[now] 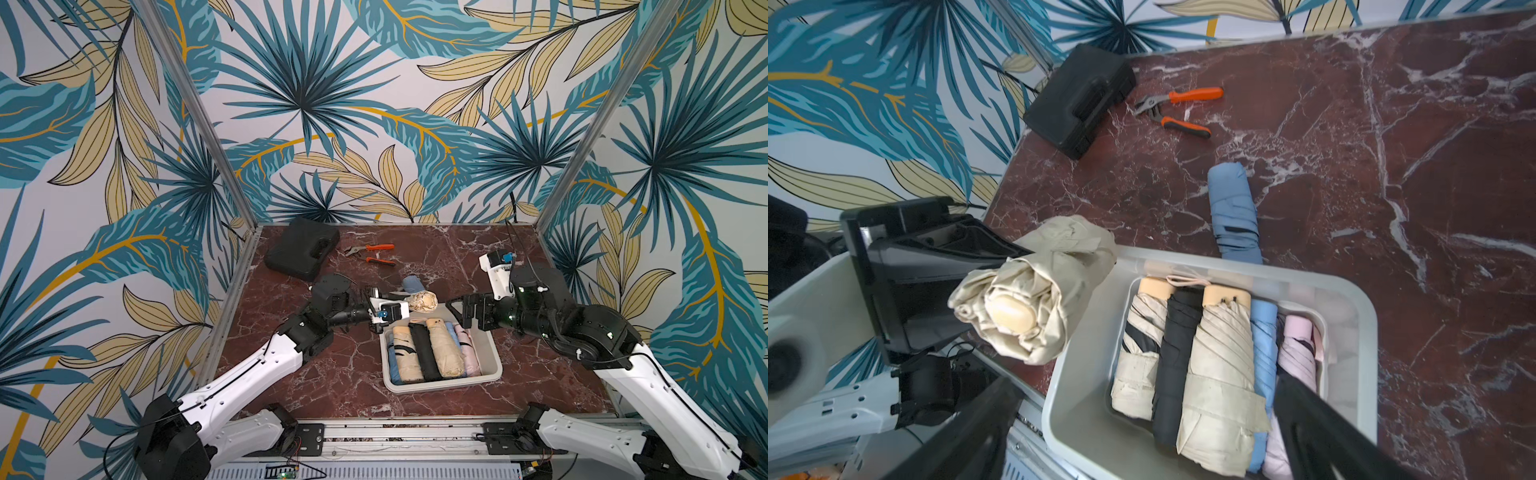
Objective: Put the umbrella into the storage box
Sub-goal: Pick up the umbrella from the center of the board.
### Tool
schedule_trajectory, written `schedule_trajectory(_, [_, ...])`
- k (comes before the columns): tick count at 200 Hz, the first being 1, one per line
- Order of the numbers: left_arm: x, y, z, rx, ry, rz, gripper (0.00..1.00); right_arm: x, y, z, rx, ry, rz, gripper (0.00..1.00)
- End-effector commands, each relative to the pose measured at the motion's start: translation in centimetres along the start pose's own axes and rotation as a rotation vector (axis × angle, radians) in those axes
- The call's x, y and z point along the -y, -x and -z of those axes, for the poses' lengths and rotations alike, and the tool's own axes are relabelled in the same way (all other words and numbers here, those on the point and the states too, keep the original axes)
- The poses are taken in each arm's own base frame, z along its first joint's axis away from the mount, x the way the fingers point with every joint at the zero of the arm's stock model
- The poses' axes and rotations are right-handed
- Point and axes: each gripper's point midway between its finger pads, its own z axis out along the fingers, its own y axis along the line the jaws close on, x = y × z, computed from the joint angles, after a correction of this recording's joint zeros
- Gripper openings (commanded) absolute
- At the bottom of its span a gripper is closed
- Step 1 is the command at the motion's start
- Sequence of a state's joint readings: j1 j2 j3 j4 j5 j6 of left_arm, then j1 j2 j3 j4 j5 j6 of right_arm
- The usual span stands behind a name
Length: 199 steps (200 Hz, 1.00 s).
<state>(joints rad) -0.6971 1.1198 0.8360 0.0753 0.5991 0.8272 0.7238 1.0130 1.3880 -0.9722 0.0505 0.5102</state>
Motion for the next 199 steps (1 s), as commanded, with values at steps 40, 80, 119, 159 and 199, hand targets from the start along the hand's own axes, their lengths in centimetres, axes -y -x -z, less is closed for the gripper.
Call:
schedule_trajectory(40, [0.6,1.5,-2.2,-0.041,0.050,-0.504,0.00,-2.4,-3.6,-1.2,-0.239,0.136,-0.019,0.99])
schedule_trajectory(80, [1.3,1.6,-2.7,-0.043,0.042,-0.577,0.00,-3.8,-5.3,-2.5,-0.362,0.212,-0.013,0.99])
schedule_trajectory(119, [1.6,1.6,-2.9,-0.046,0.047,-0.626,0.00,-4.5,-5.8,-3.8,-0.425,0.237,-0.001,0.94])
schedule_trajectory(159, [1.8,1.7,-3.1,-0.044,0.042,-0.649,0.00,-4.3,-6.3,-4.8,-0.456,0.225,0.013,0.81])
schedule_trajectory(199, [2.0,1.8,-3.1,-0.040,0.041,-0.654,0.00,-4.3,-6.9,-5.4,-0.489,0.224,0.010,0.73])
